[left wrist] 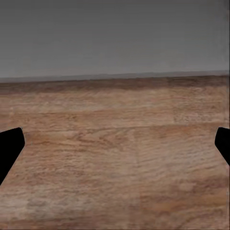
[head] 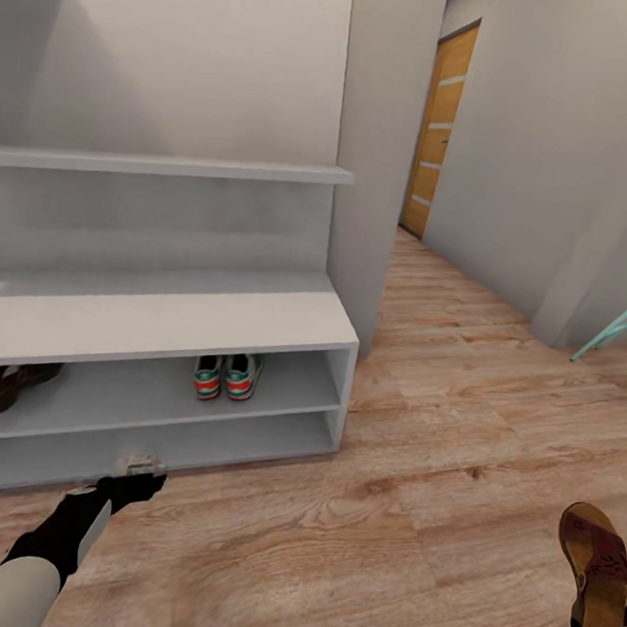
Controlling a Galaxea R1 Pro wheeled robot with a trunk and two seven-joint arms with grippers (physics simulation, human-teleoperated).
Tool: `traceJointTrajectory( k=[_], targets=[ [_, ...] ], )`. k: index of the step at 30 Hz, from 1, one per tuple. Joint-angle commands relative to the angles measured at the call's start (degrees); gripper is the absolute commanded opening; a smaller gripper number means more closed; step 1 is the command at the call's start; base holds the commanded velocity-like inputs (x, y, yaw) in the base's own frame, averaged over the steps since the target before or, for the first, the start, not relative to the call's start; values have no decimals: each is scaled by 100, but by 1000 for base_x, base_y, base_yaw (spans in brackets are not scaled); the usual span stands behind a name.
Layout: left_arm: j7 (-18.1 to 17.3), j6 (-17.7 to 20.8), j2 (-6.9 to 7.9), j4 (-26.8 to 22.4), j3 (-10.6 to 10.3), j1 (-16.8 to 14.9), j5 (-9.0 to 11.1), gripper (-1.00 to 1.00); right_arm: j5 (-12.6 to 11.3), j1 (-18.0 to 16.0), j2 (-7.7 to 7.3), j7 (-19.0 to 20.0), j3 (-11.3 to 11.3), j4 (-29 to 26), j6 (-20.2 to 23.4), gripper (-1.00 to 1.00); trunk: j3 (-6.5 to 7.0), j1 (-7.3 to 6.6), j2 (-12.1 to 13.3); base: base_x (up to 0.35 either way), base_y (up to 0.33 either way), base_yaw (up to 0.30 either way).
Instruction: Pick up the two gym shoes and the two sandals from the corridor floor and place them onto the hallstand (shoe rack) in the corridor, making sure they are on the rack and not on the floor. Arrange them so the two gym shoes are next to each other and the two sandals are next to each other.
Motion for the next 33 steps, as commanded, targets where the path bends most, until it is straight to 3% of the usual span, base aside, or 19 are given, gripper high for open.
traceJointTrajectory(
  k=[1, 8, 13, 20, 24, 33],
  targets=[
    [-155, -70, 3, -11, 48, 90, -49, 100, 48, -5, 7, 45, -24, 2, 15, -100, -4, -3, -2, -98, 26, 0],
    [-1075, -1573, 151, 11, 52, 1201, 55, 100, 43, -5, 73, 46, -22, 304, -31, -100, -4, -3, -2, -28, 7, 0],
    [-1681, -2338, 175, 52, 155, 1863, 265, 100, 35, -6, 81, 38, -33, 425, -72, -100, -4, -3, -2, -3, 1, 0],
    [-1878, -3088, 181, 19, 547, 2631, 494, 100, 31, -5, 83, 36, -42, 461, -286, -100, -4, -3, -2, 0, 0, 0],
    [-1901, -3240, 175, 8, 684, 2814, 501, 100, 28, -5, 81, 33, -45, 453, -344, -100, -4, -3, -2, 0, 0, 0],
    [-1902, -3267, 159, 57, 709, 2849, 498, 100, 15, -6, 82, 36, -51, 400, -443, -100, -4, -3, -2, 0, 0, 0]
  ],
)
